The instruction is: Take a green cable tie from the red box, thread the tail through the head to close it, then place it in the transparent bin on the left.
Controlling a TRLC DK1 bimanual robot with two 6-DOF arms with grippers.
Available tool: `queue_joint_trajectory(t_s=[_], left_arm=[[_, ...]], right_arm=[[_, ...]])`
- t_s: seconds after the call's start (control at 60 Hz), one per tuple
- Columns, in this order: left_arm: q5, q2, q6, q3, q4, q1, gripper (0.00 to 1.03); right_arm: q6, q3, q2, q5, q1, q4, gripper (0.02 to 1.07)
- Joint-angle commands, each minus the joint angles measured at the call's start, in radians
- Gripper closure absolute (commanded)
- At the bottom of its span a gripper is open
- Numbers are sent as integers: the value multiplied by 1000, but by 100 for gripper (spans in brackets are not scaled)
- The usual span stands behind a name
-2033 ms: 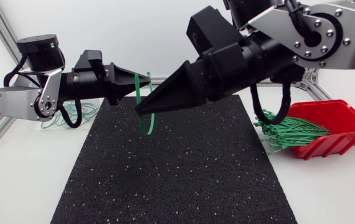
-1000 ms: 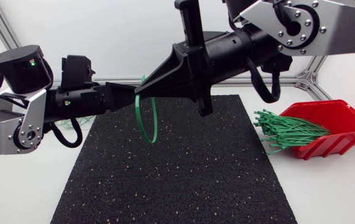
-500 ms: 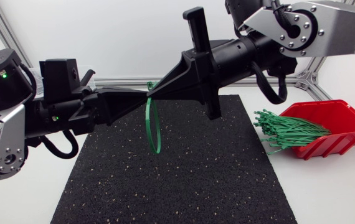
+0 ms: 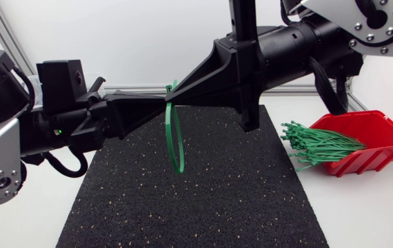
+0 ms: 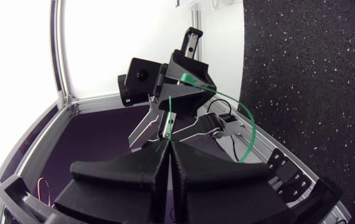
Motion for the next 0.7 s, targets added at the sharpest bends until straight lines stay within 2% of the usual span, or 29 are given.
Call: queue_joint_trajectory(t_s=[0.0,0.433,0.683], left_arm=[[-8,0,-16,-7,13,-13,100],[-35,-34,-34,-21,10,-59,100],[-36,-52,-44,-29,8,-61,100]], right_arm=[[30,-27,0,4,18,-9,102],[29,-46,-3,4,3,-2,102],[26,-52,-3,4,-3,2,102]])
